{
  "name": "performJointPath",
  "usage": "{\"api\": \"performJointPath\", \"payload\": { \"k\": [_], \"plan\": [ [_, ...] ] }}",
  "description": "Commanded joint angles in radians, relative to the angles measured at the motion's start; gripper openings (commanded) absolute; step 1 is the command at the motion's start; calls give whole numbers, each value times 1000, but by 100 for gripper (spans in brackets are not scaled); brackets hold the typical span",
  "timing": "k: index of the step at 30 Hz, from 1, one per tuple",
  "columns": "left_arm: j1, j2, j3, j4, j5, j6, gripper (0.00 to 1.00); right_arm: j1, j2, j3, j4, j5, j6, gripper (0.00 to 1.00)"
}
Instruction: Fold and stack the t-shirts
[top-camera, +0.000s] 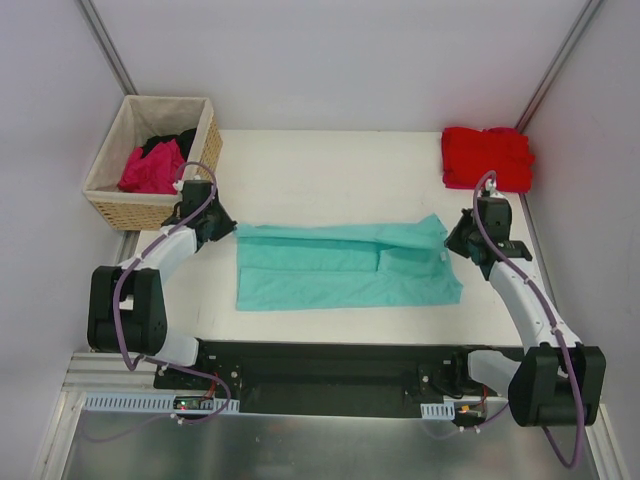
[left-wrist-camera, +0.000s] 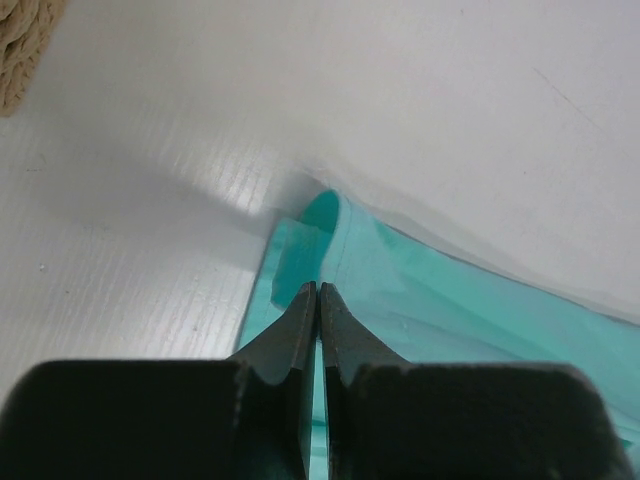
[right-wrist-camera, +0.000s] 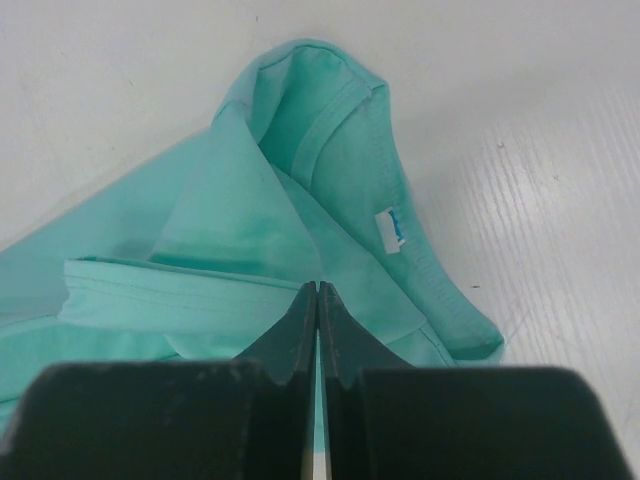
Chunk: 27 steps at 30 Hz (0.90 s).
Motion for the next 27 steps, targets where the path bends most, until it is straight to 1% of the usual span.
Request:
{"api": "performJointPath", "payload": {
  "k": [1,8,18,20,27],
  "plan": [
    [8,-47,-21,34,-4,-20,0,22,-37,-53,17,52,14,1],
    [3,-54,-72,53,-29,-40,0,56,-30,-128,49,79,25,1],
    [-15,-67,-150,53,-38,-60,0,68,-16,-157,54,102,23,1],
    [-22,-71,-175,85,-69,-64,0,66,-17,-165,54,108,26,1],
    [-23,-85,-210,96,-90,-69,0,76,-65,-208,34,125,42,1]
  ]
}}
